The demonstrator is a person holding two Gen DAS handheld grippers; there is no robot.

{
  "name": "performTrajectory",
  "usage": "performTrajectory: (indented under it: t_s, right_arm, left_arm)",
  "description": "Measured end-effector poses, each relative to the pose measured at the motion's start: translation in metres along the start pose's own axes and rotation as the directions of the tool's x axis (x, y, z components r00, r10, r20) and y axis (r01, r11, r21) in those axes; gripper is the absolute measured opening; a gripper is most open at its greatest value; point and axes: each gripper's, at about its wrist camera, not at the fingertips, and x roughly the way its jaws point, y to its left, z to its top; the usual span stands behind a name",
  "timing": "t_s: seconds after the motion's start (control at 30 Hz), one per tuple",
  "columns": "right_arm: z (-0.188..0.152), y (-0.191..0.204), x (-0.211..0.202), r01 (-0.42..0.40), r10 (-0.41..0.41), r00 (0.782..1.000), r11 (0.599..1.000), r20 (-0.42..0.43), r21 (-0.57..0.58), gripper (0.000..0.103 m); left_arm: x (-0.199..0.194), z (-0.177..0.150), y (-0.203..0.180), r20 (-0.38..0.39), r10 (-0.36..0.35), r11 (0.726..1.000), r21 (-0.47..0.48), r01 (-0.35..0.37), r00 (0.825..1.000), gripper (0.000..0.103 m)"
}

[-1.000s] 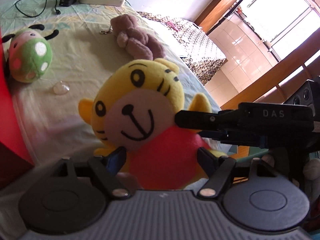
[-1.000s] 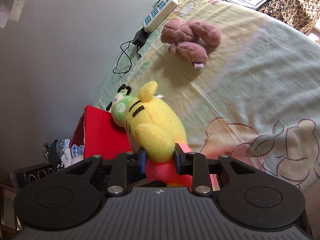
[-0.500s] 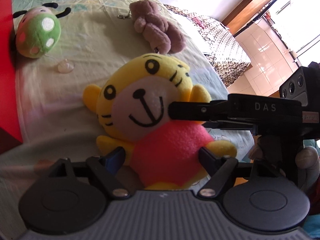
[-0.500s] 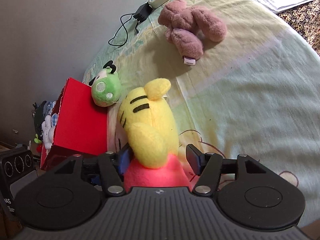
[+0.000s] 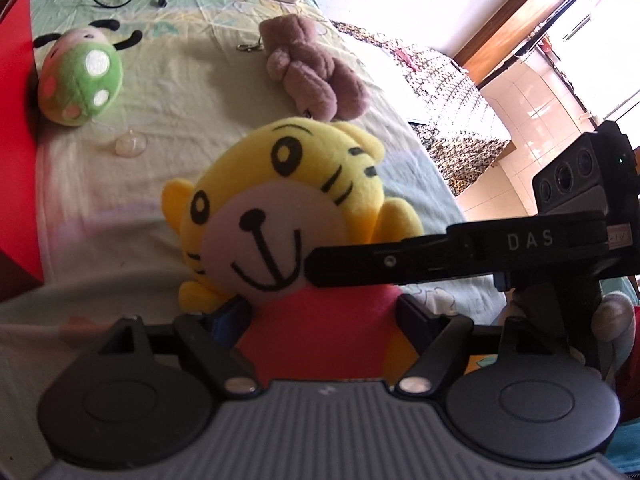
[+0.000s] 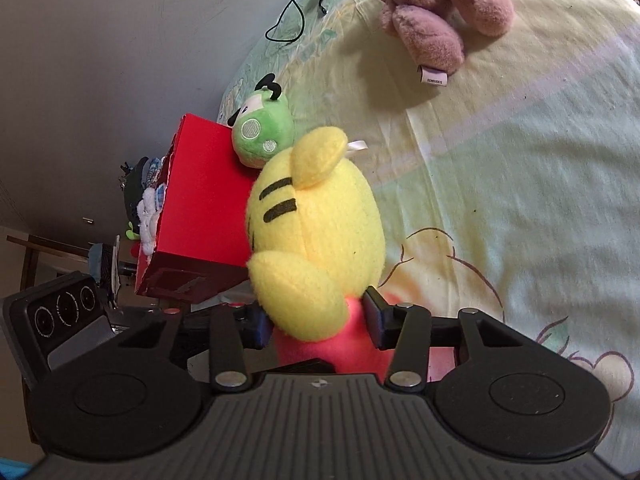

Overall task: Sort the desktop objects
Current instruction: 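Carry the yellow tiger plush with the right gripper over the red box, then lower the yellow tiger plush into the red box beside the white plushes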

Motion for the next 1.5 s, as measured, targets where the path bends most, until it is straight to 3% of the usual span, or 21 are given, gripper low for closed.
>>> performTrajectory:
  t_s: [0.33,0.67,0.83,1.1,1.3,1.5]
  right_arm:
    - [-0.016,0.045,-0.018,-0.026,0.029,0.998,0.999,0.053,-0.045,0.046]
    - [-0.049,0.144,-0.015,-0.024,0.056,0.969,0.991,0.239,-0.135,0.045]
    - [-0.058,0.187,-0.001,-0.019,0.081,0.949,0.980,0.306,-0.200,0.045]
    - [-0.051,0.242,0.030,-0.020,0.136,0.916,0.955,0.377,-0.297,0.045]
    - [-0.037,0.266,0.054,0.031,0.120,0.905,0.938,0.408,-0.345,0.045]
    - [-0.017,0.271,0.079,0.060,0.095,0.913,0.931,0.397,-0.359,0.045]
  left_arm:
    - [-0.048,0.000,-0.005,0.058,-0.037,0.990,0.138,0.029,0.998,0.078]
    - [-0.146,0.001,0.033,0.173,-0.139,0.960,0.263,0.091,0.975,0.078]
    - [-0.189,0.003,0.060,0.236,-0.169,0.954,0.282,0.099,0.957,0.078]
    - [-0.240,0.012,0.102,0.341,-0.161,0.951,0.305,0.053,0.926,0.078]
    - [-0.248,0.026,0.134,0.384,-0.162,0.963,0.262,0.061,0.909,0.078]
    - [-0.239,0.037,0.157,0.407,-0.132,0.978,0.199,0.053,0.904,0.078]
